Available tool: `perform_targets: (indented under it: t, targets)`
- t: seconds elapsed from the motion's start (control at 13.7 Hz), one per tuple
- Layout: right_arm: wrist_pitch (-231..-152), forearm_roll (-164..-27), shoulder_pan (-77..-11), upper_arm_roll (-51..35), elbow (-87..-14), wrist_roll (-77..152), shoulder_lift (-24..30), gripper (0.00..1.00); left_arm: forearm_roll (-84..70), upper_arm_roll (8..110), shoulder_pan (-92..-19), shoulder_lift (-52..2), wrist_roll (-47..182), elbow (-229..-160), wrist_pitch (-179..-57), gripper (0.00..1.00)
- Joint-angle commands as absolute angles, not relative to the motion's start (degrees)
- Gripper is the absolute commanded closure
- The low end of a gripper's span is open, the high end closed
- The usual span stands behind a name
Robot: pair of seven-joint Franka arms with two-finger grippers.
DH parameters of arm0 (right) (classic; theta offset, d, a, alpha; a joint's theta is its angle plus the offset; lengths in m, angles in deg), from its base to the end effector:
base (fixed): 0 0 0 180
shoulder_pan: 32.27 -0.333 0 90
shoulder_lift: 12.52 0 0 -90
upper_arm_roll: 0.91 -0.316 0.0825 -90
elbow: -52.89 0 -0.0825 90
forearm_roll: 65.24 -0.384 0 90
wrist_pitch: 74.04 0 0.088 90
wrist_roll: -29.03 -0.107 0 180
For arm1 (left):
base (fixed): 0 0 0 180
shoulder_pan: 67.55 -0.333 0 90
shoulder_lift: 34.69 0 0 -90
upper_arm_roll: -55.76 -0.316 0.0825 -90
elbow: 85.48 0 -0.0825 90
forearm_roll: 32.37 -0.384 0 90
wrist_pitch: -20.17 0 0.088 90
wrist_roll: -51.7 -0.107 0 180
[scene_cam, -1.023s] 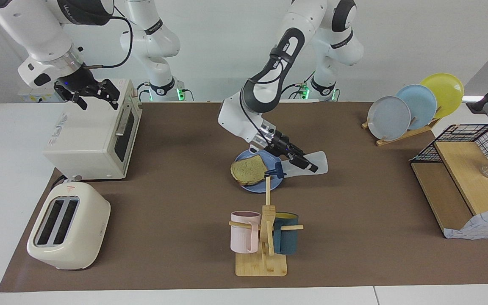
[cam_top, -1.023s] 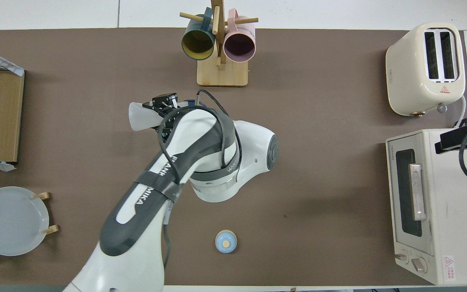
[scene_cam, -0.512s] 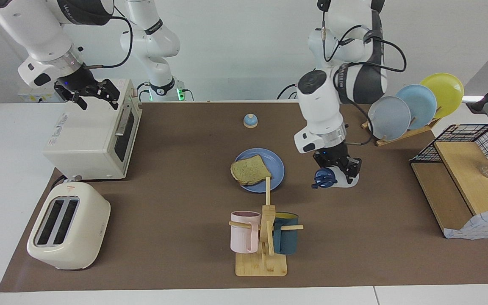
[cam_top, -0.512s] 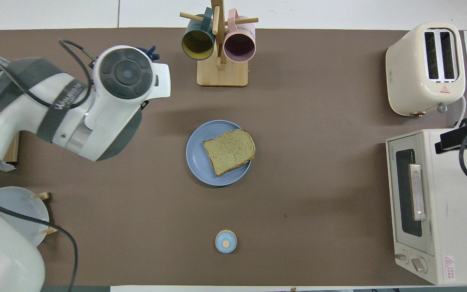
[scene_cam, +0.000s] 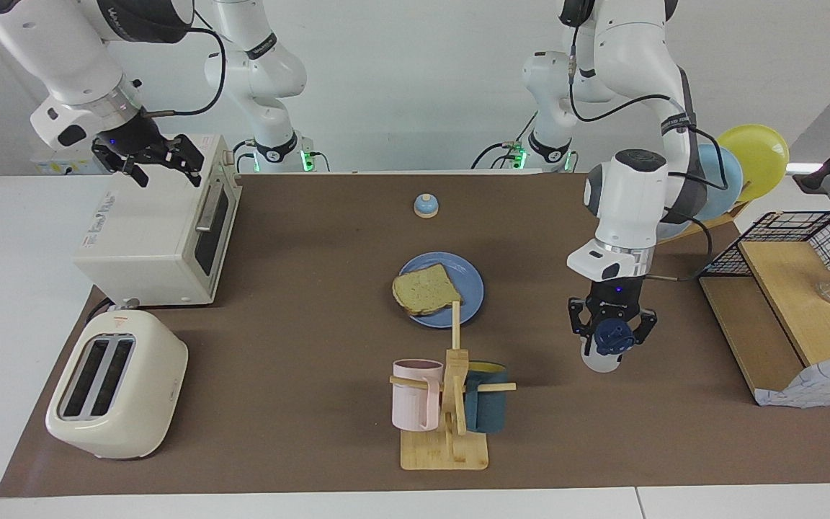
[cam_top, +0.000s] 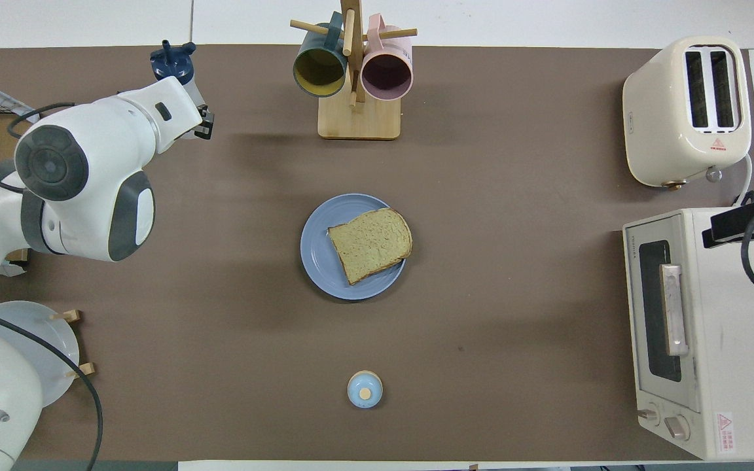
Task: Put bread on plate and add seasoning
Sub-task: 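Carry the bottle with the left gripper back beside the mug tree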
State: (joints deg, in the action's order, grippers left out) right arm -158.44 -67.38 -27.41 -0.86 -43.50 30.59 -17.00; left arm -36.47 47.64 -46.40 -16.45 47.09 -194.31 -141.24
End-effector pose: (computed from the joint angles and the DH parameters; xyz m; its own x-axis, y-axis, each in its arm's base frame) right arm 0.5158 -0.0400 0.6066 0.9901 -0.0541 -0.1296 -0.0598 -0.9974 -0.0409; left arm 0.6463 -0.1613 0.4046 0.7541 -0.3572 0.5511 -0.3343 -0.9311 -0.1460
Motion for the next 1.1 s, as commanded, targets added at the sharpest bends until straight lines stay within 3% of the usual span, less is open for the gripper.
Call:
perform_targets:
  t: [0.0, 0.22, 0.37, 1.02]
  targets:
    - [-158.76, -67.0, -27.26, -1.0, -43.53, 32.02, -17.26, 0.0, -35.19, 48.12, -46.28, -11.5, 53.79, -194.64, -153.19, 1.0]
    - [-158.85, -66.65, -27.34, -1.17, -43.53, 32.19, -17.35, 0.0, -35.19, 48.38, -47.42, -3.42, 54.6, -192.98, -165.86, 1.0]
    - [-158.85, -66.21, -27.26, -2.13, -43.35, 32.19, -17.26, 0.0, -35.36, 49.08, -49.0, -0.16, 54.87, -189.74, -166.59, 1.0]
    - [-160.87, -63.3, -27.26, -3.37, -42.39, 32.64, -16.91, 0.0, -35.98, 57.26, -55.95, 2.84, 54.87, -187.52, -166.68, 1.0]
